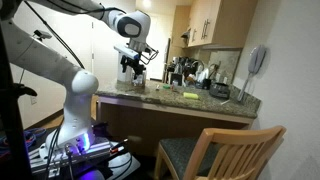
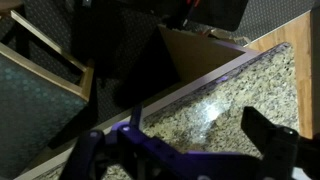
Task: Move the bottle, sticky note, and spoon to the left side of the counter
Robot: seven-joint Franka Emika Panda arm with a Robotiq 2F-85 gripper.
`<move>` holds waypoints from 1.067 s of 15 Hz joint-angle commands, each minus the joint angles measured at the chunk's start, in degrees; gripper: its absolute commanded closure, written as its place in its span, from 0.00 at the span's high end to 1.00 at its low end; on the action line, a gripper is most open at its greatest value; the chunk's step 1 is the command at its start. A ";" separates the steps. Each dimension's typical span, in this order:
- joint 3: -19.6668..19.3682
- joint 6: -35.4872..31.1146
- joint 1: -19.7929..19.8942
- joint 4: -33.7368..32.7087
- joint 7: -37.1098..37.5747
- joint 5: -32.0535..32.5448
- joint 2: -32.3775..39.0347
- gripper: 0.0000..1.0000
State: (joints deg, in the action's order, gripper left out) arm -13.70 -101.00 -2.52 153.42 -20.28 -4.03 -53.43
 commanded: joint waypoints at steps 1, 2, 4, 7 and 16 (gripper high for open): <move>0.55 0.13 0.69 -0.11 -0.45 -0.46 0.18 1.00; 0.58 -4.32 0.27 0.14 0.42 -1.51 2.97 1.00; -1.36 -11.90 -0.82 -0.93 -1.23 -3.42 7.92 1.00; -0.62 -24.31 -2.30 -3.37 -0.95 -5.68 16.07 1.00; 1.34 -30.48 -3.02 -8.87 -0.14 -8.13 24.27 1.00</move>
State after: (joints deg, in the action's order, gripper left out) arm -13.65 -131.69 -6.92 144.64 -19.79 -11.28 -29.33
